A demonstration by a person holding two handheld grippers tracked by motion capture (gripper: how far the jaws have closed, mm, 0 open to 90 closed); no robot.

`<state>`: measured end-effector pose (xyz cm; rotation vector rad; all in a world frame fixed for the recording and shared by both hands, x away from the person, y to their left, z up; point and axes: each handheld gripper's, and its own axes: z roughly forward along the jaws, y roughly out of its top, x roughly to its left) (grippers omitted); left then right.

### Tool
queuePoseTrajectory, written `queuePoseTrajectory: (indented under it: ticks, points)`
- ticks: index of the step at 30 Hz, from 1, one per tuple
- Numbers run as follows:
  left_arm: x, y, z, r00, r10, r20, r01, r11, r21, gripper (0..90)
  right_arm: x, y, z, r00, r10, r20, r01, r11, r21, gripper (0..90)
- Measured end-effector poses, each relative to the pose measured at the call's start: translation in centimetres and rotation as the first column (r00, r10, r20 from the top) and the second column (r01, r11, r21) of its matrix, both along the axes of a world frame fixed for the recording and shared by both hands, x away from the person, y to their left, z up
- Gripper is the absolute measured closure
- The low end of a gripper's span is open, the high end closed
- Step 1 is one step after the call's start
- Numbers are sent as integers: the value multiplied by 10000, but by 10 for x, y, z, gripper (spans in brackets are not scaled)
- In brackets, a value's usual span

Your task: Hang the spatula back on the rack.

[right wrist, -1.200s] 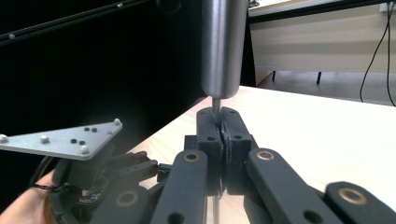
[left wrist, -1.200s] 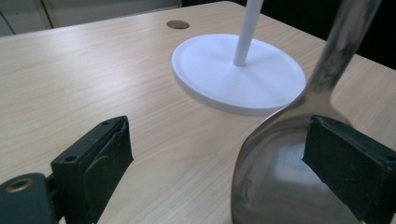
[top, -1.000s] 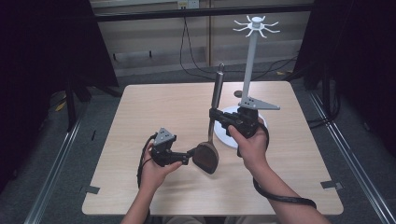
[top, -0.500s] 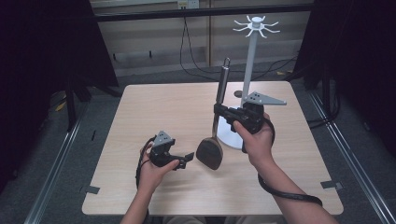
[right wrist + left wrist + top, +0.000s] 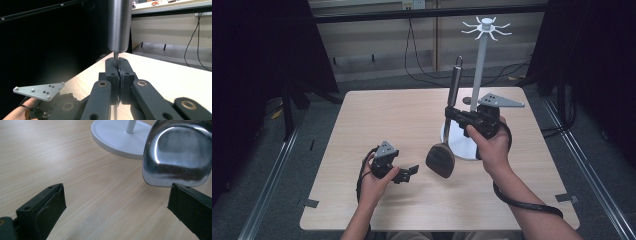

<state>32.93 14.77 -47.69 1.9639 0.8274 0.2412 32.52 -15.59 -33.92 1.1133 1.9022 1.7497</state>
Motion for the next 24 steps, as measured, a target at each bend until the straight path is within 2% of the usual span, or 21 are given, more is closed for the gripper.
queuePoseTrajectory:
  ticks: [13, 24]
  points:
    - [-1, 0, 1, 10000, -49, 22, 49, 10000, 54, 12, 7, -9, 19, 9998, -79, 171, 80, 9999, -67, 886]
    - [-1, 1, 1, 10000, -69, -21, 69, 10000, 0, 13, 10, -15, 27, 9995, -257, 163, 256, 9997, 51, 886]
